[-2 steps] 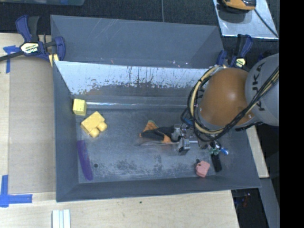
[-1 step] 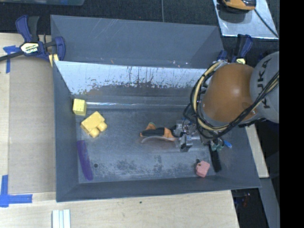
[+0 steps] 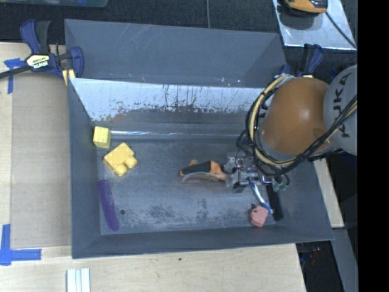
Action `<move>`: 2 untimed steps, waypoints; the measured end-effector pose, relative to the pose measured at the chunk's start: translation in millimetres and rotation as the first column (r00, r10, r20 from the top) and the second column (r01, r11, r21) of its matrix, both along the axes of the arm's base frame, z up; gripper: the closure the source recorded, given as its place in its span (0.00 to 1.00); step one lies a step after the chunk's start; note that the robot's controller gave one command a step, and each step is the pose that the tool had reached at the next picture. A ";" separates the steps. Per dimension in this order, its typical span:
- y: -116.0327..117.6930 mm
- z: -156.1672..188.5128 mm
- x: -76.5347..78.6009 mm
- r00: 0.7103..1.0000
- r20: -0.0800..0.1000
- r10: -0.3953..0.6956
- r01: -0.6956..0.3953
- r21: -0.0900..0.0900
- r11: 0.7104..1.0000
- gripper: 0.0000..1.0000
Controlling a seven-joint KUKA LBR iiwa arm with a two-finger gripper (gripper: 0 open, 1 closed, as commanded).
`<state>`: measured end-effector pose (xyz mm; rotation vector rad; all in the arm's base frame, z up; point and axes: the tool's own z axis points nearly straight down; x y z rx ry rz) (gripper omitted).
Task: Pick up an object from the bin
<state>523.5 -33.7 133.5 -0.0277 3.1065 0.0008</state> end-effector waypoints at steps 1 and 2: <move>0.0 18.6 0.1 1.000 0.001 -0.001 0.001 0.000 1.000 1.00; -0.1 42.6 0.0 1.000 0.000 -0.002 0.002 0.000 1.000 1.00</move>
Offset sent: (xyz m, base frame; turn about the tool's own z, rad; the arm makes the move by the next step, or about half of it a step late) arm -0.0002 0.0001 0.0597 0.0008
